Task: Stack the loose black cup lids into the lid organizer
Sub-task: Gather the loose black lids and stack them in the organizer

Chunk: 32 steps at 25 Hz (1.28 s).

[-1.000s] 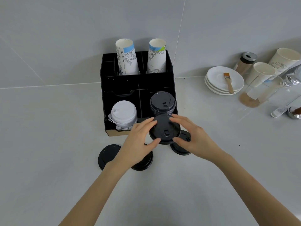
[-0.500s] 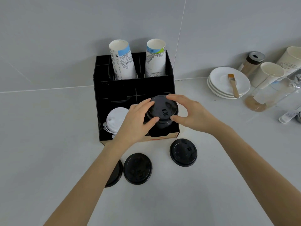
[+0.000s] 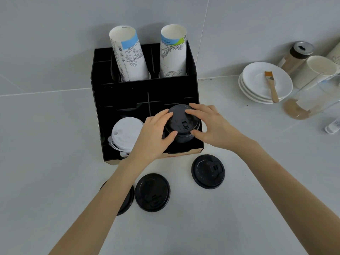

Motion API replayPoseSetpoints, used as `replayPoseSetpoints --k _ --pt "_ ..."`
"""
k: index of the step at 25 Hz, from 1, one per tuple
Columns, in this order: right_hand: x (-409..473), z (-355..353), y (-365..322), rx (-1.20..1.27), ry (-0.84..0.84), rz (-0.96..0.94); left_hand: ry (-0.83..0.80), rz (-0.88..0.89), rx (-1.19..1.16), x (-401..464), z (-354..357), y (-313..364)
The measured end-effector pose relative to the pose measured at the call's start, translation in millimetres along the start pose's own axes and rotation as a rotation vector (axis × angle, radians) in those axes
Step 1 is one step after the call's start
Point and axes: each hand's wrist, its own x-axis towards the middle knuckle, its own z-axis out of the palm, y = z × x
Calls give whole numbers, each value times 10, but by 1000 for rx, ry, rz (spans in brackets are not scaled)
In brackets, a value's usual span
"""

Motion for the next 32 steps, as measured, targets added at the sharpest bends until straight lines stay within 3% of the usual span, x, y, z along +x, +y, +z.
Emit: replayPoseSetpoints --k 21,32 --pt "-619 -6 24 44 89 40 25 46 -87 -485 -60 144" --pt "-1099 349 448 148 44 224 -246 12 -97 -681 596 189"
